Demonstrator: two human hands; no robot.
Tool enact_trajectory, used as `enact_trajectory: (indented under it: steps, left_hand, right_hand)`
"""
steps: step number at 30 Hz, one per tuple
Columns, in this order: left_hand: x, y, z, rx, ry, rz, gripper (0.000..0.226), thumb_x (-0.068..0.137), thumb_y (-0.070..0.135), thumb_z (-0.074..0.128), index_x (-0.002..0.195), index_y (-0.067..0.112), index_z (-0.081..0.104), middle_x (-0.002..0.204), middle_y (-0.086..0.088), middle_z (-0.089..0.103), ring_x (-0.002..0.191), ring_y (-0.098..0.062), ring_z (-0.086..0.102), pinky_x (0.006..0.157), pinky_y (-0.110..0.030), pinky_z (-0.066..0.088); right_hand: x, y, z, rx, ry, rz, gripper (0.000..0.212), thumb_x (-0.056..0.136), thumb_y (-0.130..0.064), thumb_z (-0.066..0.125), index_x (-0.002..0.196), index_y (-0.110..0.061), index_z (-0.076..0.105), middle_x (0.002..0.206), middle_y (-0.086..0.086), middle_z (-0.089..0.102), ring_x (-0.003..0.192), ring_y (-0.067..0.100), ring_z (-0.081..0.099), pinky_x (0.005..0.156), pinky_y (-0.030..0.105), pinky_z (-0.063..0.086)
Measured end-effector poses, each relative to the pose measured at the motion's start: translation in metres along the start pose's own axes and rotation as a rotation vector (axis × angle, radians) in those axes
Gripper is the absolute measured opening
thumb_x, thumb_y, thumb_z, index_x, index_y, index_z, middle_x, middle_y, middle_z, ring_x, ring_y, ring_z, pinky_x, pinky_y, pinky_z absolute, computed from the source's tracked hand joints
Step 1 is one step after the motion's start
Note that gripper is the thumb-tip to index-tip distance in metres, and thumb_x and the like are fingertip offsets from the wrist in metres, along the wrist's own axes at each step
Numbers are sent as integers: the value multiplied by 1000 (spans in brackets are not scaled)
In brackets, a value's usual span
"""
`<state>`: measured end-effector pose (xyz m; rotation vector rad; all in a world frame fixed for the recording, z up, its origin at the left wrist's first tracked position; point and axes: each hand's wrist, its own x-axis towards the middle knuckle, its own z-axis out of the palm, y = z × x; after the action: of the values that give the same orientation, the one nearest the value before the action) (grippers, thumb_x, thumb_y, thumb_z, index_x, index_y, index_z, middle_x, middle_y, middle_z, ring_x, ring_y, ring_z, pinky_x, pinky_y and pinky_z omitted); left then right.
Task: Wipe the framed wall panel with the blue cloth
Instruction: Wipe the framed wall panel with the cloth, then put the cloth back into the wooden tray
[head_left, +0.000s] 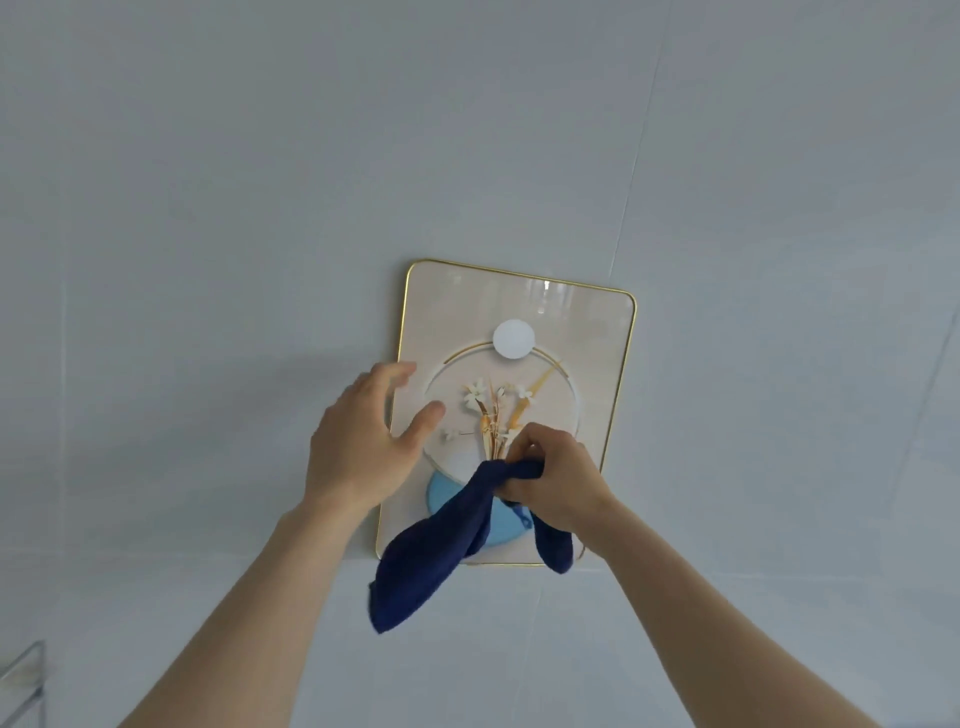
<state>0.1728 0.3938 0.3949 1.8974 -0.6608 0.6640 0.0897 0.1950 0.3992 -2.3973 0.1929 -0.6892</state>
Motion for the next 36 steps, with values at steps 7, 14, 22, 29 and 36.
enact_trajectory:
  steps: [7, 14, 22, 29, 36]
  left_hand:
    - [-87, -3, 40, -71, -726, -210, 74, 72, 55, 85, 136, 44, 49, 121, 19, 69, 111, -4, 67, 101, -34, 57]
    - [-135, 22, 107, -60, -747, -217, 17, 91, 20, 69, 95, 36, 65, 75, 14, 76, 72, -1, 69, 69, -25, 54]
    - [-157, 67, 197, -112, -624, -258, 22, 95, 13, 58, 91, 33, 68, 95, 12, 74, 81, -14, 72, 74, -32, 54]
    - [-208, 77, 289, -120, -691, -345, 16, 97, 16, 62, 95, 31, 69, 95, 7, 76, 83, -18, 73, 81, -40, 61]
    - [-272, 62, 376, -83, -801, -478, 21, 93, 13, 67, 88, 34, 70, 91, 12, 76, 85, -12, 73, 86, -37, 60]
  right_hand:
    - [-56, 32, -17, 347, -37, 246, 25, 78, 0, 77, 97, -7, 62, 91, 19, 78, 69, 39, 74, 72, 45, 64]
    - [-97, 87, -71, 415, 48, 336, 19, 82, 3, 73, 98, -3, 66, 95, 25, 77, 64, 30, 71, 71, 40, 62]
    - [-142, 194, -129, 60, 58, 398, 13, 76, -5, 73, 84, -15, 72, 73, 15, 77, 56, 18, 66, 62, 32, 57]
    - [-192, 308, -131, -145, -57, 486, 16, 75, -16, 77, 83, -29, 75, 80, -11, 74, 78, 12, 69, 65, 26, 53]
    - [-231, 408, -93, -182, -165, 553, 19, 80, -20, 71, 93, -34, 71, 92, -10, 74, 90, 19, 67, 78, 41, 58]
